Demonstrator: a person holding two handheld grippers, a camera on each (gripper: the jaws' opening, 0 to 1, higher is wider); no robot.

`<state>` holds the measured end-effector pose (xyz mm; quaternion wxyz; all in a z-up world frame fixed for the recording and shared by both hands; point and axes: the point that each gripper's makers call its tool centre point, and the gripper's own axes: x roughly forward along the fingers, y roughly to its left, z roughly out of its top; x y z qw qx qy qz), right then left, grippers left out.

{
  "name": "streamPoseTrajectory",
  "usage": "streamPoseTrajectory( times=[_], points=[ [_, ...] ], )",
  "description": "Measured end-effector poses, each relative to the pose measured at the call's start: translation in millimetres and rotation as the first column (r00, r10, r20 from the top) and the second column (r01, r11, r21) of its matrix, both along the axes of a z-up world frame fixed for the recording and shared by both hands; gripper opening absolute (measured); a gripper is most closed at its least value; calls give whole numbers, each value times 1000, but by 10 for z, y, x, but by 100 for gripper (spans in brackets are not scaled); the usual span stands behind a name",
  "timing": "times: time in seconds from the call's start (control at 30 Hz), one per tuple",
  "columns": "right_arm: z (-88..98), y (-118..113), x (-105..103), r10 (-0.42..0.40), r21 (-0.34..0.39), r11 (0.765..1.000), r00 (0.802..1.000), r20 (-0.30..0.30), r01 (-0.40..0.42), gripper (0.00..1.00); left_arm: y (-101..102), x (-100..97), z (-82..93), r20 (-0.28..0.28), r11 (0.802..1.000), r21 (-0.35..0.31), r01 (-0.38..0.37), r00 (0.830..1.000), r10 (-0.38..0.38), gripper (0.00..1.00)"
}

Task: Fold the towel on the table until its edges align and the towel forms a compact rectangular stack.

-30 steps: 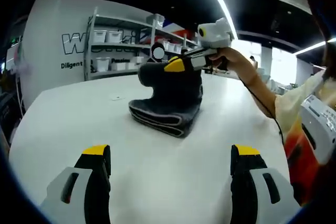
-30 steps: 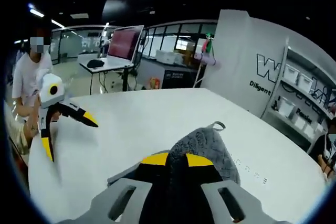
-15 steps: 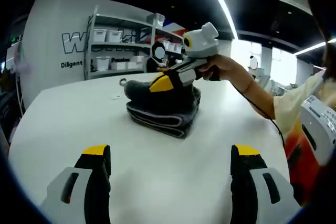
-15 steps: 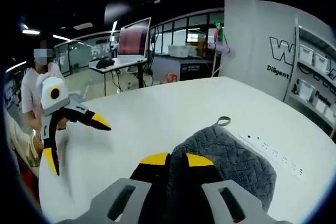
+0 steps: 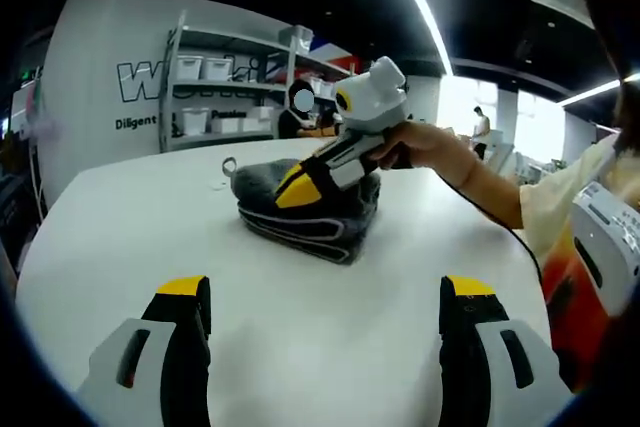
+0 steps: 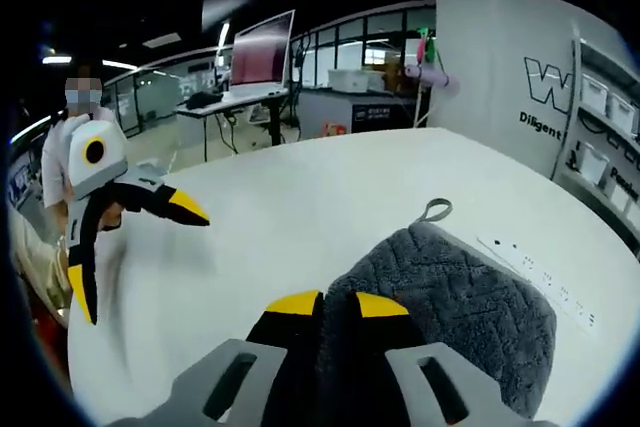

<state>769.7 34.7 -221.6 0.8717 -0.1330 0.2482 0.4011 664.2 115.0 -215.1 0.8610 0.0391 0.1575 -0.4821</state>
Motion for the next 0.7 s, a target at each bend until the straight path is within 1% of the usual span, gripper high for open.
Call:
streamPoseTrajectory(
  times=[0.1,0.23,0.33,0.37,0.43,0.6,0.7],
  points=[
    [-25,-5,-5,0,-13,1000,1000,5,0,11,-1,-2,-1,0,1000,1,0,1000,0,93],
    [-17,16,-49,14,-21,1000,1000,16,-13,19,-7,-9,-2,-2,1000,-1,1,1000,-1,93],
    [27,37,-89,38,-50,998,998,56,-36,26,-9,-11,-4,-3,1000,0,2,1000,-2,93],
    [54,30,-99,54,-83,995,995,87,-47,27,-11,-13,-3,-3,1000,-1,3,1000,-3,93],
    [113,33,-132,75,-125,991,987,141,-57,29,-13,-16,0,-2,1000,-2,4,1000,-4,93],
    [252,80,-292,129,-149,983,975,179,-103,42,-9,-19,1,-2,1000,-2,4,1000,-4,93],
    [336,64,-383,151,-159,980,969,194,-120,47,-4,-17,2,-2,1000,-2,4,1000,-4,93]
  ],
)
